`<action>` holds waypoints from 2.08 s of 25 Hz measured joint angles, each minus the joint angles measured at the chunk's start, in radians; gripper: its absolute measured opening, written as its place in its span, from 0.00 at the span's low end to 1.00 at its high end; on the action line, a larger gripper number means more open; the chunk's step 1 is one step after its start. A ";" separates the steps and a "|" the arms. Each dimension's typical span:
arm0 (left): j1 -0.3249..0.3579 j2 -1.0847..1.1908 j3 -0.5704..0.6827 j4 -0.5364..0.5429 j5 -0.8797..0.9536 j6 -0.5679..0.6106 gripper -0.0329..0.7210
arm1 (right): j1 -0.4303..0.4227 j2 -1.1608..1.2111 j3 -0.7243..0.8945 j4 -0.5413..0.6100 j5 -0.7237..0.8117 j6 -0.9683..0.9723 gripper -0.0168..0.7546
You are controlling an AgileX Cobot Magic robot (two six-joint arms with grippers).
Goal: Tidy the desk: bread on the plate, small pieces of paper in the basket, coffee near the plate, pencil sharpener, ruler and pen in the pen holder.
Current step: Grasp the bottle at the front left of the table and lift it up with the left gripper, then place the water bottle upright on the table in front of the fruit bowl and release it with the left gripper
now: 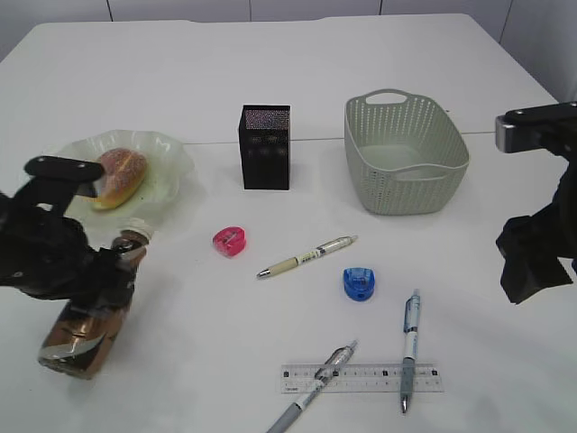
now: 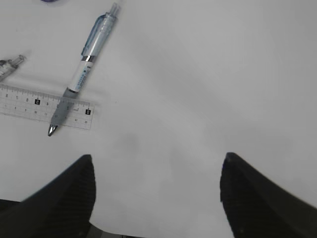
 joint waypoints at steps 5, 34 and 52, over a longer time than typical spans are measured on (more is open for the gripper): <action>0.000 -0.266 0.198 -0.007 -0.220 0.024 0.54 | 0.000 0.000 0.000 0.000 -0.002 0.000 0.77; 0.000 -0.096 0.530 0.228 -1.428 -0.264 0.53 | 0.000 0.000 0.000 -0.010 0.007 -0.003 0.76; 0.000 0.270 0.327 0.239 -1.434 -0.128 0.53 | 0.000 0.000 0.000 -0.016 0.003 -0.003 0.76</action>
